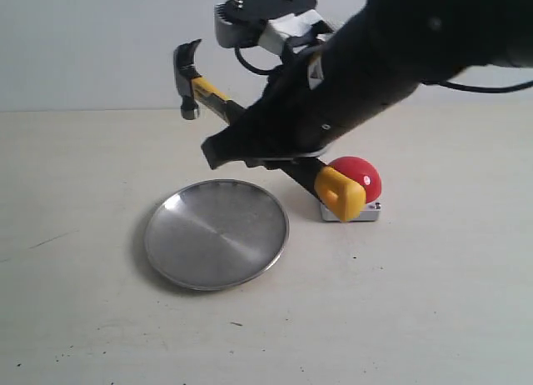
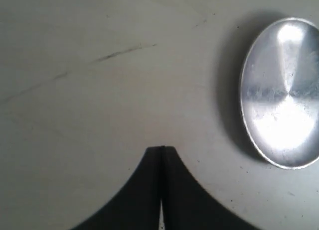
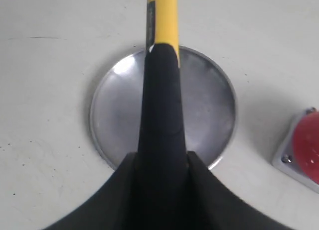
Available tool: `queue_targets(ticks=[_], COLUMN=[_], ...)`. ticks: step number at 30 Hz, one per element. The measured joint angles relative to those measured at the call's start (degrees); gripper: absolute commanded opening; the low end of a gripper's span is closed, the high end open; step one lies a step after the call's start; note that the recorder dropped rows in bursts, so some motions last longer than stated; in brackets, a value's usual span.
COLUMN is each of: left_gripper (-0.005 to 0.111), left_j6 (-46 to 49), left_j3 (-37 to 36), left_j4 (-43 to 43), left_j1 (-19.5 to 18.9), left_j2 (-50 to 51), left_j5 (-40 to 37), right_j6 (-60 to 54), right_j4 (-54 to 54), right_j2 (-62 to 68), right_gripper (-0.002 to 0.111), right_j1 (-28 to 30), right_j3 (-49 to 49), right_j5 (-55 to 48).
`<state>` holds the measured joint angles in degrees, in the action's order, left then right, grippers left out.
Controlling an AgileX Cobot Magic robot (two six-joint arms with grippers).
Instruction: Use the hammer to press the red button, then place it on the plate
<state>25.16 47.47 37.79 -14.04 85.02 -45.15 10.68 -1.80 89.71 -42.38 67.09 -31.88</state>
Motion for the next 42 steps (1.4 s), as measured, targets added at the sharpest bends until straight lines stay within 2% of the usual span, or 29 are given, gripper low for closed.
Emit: queue_targets(ticks=[4,11,16,23,33,42], left_gripper=[0.0,0.0,0.0,0.0,0.0,0.0], left_j6=[2.89,4.61,4.83,4.83,4.93,5.29], left_j3=[-4.04,-5.47,-5.61,-5.61,-5.61,-5.61], left_j4=[2.21,4.46,4.62,4.62,4.62,4.62], left_j1=[0.0,0.0,0.0,0.0,0.0,0.0], left_j2=[-2.28,-5.0,-6.14,-6.5,-6.63,-6.63], left_j5=[2.33,3.5,3.62,3.27,3.15,3.15], right_j6=[4.61,7.89,9.15,19.71,22.17,22.21], right_j4=[-3.47,-5.47,-8.15,-21.55,-23.0,-23.11], right_j2=[-4.15,-8.82,-9.06,-9.61,-10.41,-11.19], right_gripper=[0.0,0.0,0.0,0.0,0.0,0.0], right_j1=[1.99,8.4,10.83,14.54,15.11,15.11], right_j3=[-5.73,-14.8,-16.83,-17.05,-25.45,-26.59], right_j5=[2.65,6.07,6.92,8.13,10.85,11.2])
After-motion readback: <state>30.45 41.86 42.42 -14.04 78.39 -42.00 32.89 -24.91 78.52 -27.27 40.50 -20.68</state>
